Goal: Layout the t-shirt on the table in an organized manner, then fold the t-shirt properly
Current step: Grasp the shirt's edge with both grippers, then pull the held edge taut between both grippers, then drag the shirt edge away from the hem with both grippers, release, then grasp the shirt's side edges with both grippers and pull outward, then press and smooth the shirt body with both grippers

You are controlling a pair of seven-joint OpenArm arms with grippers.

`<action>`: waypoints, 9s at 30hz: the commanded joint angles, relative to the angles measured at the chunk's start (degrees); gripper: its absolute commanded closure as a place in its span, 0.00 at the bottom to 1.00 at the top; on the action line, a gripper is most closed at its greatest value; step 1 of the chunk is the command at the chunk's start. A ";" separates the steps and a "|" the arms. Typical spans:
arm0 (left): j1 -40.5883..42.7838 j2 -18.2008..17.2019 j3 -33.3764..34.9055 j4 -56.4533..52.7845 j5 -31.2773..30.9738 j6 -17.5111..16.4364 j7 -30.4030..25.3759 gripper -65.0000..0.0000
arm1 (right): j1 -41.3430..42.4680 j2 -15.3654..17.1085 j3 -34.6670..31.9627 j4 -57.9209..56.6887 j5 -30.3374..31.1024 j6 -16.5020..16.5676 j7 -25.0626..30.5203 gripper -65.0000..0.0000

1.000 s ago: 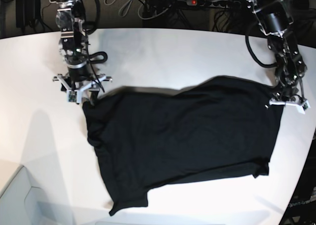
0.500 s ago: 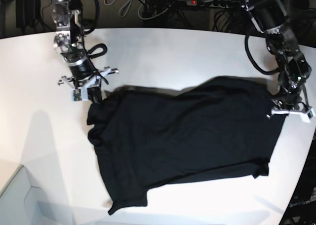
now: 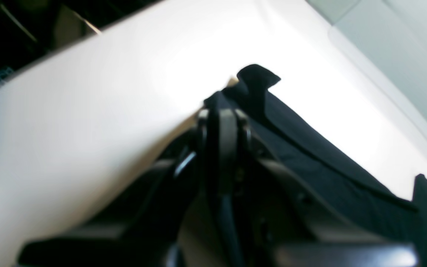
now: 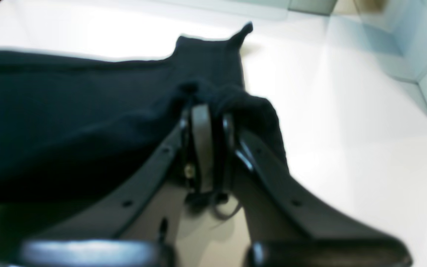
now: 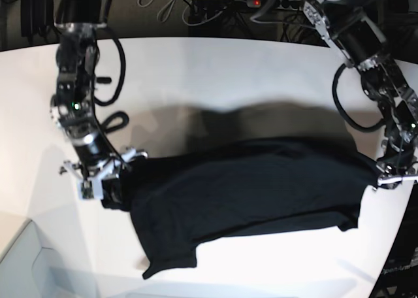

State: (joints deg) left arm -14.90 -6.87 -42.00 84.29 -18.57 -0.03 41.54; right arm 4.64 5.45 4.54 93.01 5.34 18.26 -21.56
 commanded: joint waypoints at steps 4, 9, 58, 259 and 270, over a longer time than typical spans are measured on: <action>-7.39 -3.46 0.02 -12.42 -0.20 0.16 -1.06 1.00 | 12.63 1.10 -2.65 -13.58 0.41 -0.02 -3.89 0.96; -13.02 -6.53 -0.16 -24.20 -0.47 0.16 -1.14 1.00 | 23.62 1.36 -6.16 -28.79 0.33 -0.02 -3.62 0.96; -10.91 -6.80 5.82 -33.96 -0.55 -0.19 -14.77 0.63 | 1.82 1.18 -2.29 -13.94 0.77 -0.02 -3.54 0.41; -35.17 2.87 42.31 -66.93 -4.33 0.25 -52.57 0.19 | -9.88 0.66 9.84 -6.55 -5.48 1.21 20.73 0.50; -20.40 0.94 42.04 -59.98 -4.69 0.25 -45.28 0.19 | -10.67 -2.16 5.71 -3.91 -5.56 1.21 20.73 0.50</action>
State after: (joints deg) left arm -34.52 -6.07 0.03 23.86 -23.31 0.82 -2.90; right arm -6.79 3.03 10.22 88.25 -0.86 19.59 -2.35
